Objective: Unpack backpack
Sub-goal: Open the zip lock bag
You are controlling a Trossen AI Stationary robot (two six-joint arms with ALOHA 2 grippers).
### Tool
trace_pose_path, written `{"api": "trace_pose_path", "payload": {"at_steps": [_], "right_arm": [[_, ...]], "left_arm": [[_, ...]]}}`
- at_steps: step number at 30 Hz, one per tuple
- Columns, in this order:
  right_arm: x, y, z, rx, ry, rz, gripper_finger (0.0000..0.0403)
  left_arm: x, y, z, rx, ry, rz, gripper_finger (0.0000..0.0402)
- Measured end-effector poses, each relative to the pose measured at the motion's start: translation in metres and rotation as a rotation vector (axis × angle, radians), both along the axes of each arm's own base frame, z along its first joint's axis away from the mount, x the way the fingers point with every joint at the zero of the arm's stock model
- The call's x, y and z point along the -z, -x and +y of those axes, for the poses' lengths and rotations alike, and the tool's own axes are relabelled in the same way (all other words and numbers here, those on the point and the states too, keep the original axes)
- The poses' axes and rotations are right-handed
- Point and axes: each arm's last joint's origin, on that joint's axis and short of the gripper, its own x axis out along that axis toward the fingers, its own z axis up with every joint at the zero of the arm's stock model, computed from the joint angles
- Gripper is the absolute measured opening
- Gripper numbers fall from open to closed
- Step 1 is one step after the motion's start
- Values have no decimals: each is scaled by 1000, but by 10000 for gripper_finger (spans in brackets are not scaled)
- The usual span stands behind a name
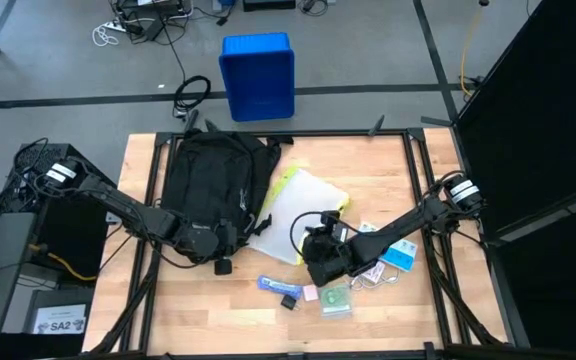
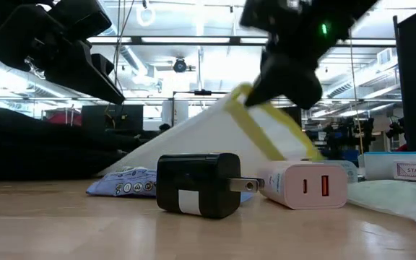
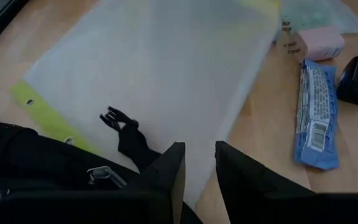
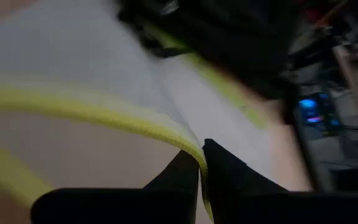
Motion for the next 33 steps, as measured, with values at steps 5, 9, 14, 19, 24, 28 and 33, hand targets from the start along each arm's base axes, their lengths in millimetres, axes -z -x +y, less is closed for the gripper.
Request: {"api": "trace_pose_path", "payload": {"at_steps": [5,9,14,19,24,28,33], "right_arm": [[-36,-5,9,34,88,-33,0],[-63,-7,15,56,159,-67,0],[-89,-13,14,64,191,-96,0],[-98,-21,0,87,187,-88,0],[-96,-29,-18,92,101,-56,0],[-96,-34,-28,104,26,-68,0],[-98,-40,-25,50,-38,-100,0]], "left_arm": [[0,0,0,0,0,1,76],[0,0,0,0,-1,4,76],[0,0,0,-1,-1,4,76],[-6,-4,-3,54,25,-66,76],[-17,-10,-6,108,16,-180,76],[-22,-11,-7,116,17,-223,76],[-25,-16,-9,136,-12,-279,76]]}}
